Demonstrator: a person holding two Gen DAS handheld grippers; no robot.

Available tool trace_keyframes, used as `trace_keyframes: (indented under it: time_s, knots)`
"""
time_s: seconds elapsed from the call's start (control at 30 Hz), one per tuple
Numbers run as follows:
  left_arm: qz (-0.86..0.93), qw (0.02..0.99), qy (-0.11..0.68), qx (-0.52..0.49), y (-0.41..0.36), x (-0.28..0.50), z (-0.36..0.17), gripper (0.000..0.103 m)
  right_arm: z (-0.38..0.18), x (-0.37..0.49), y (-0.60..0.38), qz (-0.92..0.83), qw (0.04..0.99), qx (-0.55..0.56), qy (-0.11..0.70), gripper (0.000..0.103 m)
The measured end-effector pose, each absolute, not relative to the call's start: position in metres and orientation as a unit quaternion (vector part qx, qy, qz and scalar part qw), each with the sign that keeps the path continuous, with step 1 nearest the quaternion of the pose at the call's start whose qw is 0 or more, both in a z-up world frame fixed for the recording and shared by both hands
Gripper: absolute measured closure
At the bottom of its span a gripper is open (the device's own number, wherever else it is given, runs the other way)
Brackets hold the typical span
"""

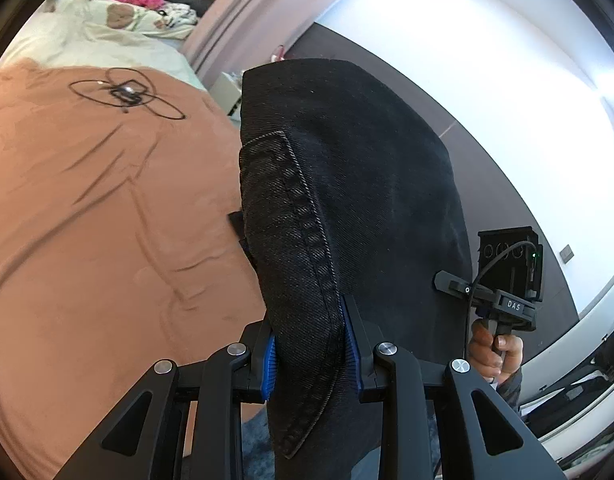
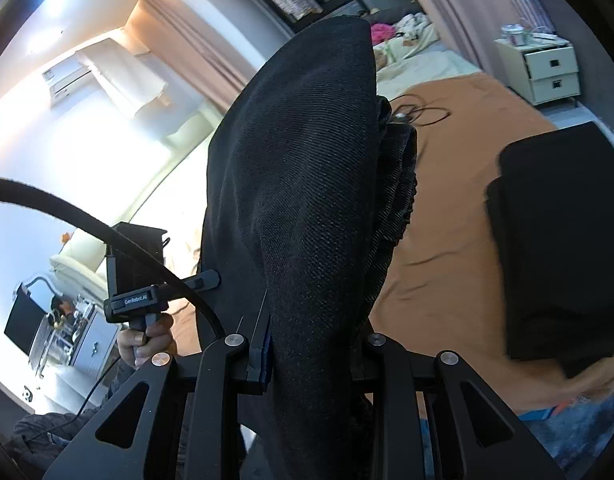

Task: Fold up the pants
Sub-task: 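Carry the black pants bundle with both tools toward the bed edge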

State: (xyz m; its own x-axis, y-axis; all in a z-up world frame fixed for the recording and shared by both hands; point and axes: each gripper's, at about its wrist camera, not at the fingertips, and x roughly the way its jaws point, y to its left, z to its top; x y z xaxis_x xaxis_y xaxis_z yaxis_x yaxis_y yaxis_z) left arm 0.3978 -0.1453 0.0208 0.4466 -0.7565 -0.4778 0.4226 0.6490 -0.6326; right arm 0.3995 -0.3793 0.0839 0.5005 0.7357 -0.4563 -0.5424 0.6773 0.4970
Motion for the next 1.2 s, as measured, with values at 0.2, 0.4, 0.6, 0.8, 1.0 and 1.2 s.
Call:
trace_keyframes:
  time_s: [0.2,0.4,0.6,0.8,1.0,1.2]
  knots:
    - [-0.383,0.814,0.383,-0.211,-0.187,0.415,0.026,0.073,0.090,0.400,-0.410,0.360,0.863,0.147,0.323,0.081]
    - [-0.404,0.803,0.388,-0.204,-0.234,0.436,0.028,0.073,0.103,0.403,-0.445,0.342,0.872,0.140,0.321,0.081]
    - [-0.419,0.791,0.392,-0.213,-0.270,0.465,0.020,0.073,0.120,0.412,-0.462,0.313,0.883,0.121,0.327,0.081]
    - [-0.431,0.781,0.400,-0.212,-0.303,0.486,0.014,0.073,0.130,0.420,-0.472,0.289,0.888,0.120,0.336,0.081]
    - [-0.436,0.773,0.411,-0.210,-0.331,0.504,0.008,0.073,0.135,0.426,-0.470,0.261,0.892,0.120,0.349,0.081]
    - [-0.432,0.761,0.429,-0.224,-0.346,0.530,-0.016,0.073,0.141,0.433,-0.453,0.236,0.890,0.107,0.376,0.081]
